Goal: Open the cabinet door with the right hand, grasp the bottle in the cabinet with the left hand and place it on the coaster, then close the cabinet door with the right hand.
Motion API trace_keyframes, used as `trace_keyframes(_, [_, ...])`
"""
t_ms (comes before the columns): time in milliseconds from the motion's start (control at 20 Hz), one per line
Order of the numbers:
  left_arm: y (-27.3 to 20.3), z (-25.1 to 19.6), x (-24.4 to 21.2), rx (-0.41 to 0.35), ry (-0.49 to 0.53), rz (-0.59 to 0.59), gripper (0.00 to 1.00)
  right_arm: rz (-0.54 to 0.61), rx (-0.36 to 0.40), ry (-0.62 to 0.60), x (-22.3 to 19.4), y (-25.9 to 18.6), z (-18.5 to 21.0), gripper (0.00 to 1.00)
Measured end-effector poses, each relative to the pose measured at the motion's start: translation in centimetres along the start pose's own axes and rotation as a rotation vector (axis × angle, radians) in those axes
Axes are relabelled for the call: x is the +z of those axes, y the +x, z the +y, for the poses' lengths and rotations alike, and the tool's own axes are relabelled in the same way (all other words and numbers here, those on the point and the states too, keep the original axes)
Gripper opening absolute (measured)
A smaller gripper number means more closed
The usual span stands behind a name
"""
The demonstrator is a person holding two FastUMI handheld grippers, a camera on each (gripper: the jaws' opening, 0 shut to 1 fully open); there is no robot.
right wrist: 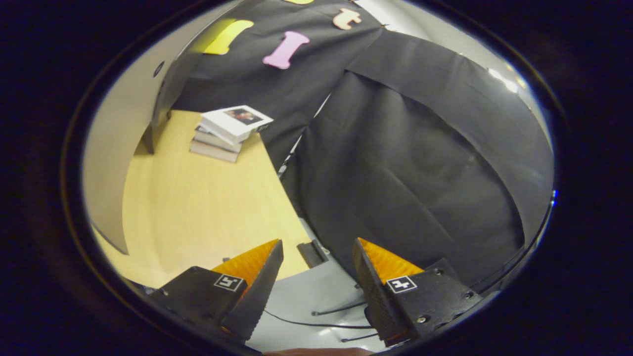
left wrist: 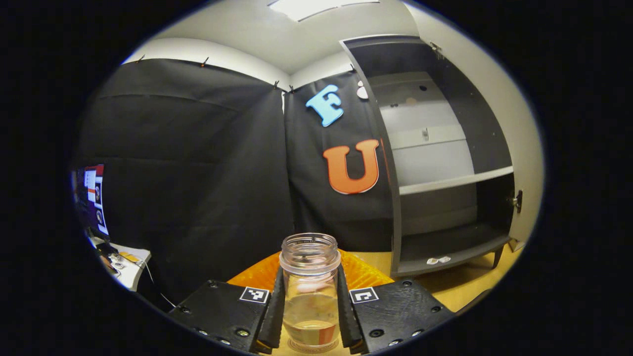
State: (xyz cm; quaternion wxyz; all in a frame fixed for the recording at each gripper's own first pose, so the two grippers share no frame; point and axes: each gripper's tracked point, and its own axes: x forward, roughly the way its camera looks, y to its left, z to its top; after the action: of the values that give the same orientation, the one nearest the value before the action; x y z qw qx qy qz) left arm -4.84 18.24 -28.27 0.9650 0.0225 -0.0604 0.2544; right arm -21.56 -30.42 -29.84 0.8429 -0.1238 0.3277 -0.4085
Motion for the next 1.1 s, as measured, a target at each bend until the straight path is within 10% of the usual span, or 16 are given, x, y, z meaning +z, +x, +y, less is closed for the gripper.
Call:
trace_keyframes(500, [0.8, 2.9, -7.8, 0.117, -0.009, 0.096, 0.58, 0.015, 0.067, -0.175, -1.0, -0.8, 2.3, 0.90])
trace_keyframes(600, [1.2, 2.7, -7.9, 0.120, -0.014, 0.092, 0.36, 0.001, 0.084, -0.207, -0.8, -1.3, 3.1, 0.90])
trace_keyframes(700, [1.4, 2.3, -8.0, 0.111, -0.015, 0.103, 0.49, -0.006, 0.091, -0.222, -1.0, -2.2, 3.9, 0.90])
trace_keyframes(800, [1.6, 1.7, -8.1, 0.091, -0.015, 0.115, 0.39, 0.020, 0.118, -0.209, -1.6, -2.0, 4.4, 0.90])
trace_keyframes(850, [1.7, 1.8, -8.1, 0.095, -0.001, 0.114, 0.53, 0.029, 0.120, -0.204, -1.6, -1.5, 4.5, 0.90])
trace_keyframes(1000, [1.4, 2.1, -8.3, 0.097, -0.003, 0.125, 0.46, 0.045, 0.128, -0.192, -1.7, -1.5, 4.7, 0.90])
trace_keyframes(1100, [1.6, 1.7, -8.5, 0.074, -0.032, 0.128, 0.68, 0.044, 0.127, -0.208, -1.8, -1.8, 4.7, 0.90])
